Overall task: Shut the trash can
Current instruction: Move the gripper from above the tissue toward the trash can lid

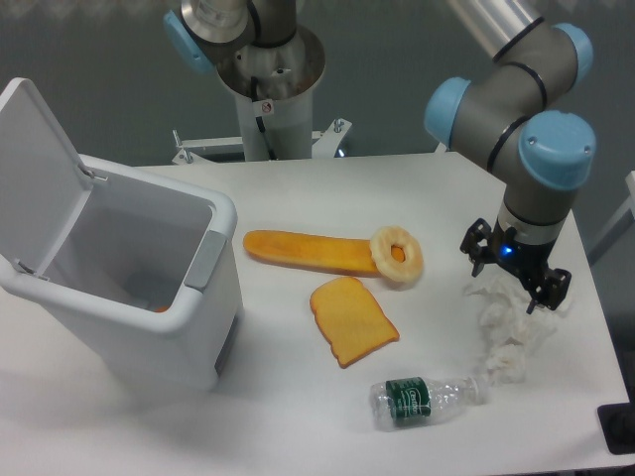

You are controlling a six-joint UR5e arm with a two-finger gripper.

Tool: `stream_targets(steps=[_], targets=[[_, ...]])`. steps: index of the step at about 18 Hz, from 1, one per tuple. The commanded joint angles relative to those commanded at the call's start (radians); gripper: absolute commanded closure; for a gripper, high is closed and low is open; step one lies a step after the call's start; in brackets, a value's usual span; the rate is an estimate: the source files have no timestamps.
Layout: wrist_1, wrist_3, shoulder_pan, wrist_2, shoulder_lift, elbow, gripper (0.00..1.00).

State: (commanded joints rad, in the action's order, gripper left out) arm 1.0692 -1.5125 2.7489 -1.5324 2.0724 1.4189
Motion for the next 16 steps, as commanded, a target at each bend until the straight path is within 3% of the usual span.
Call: stream_targets(steps=[6,11,16], targets=[[-0.002,0.011,-0.005,-0.003,-0.017,0.032,0.0],[-0.014,0.038,-0.015,0.012,-0.141,0.133,0.0],[-0.012,0.184,-0.057,0.133,-0.28,0.201,0.0]])
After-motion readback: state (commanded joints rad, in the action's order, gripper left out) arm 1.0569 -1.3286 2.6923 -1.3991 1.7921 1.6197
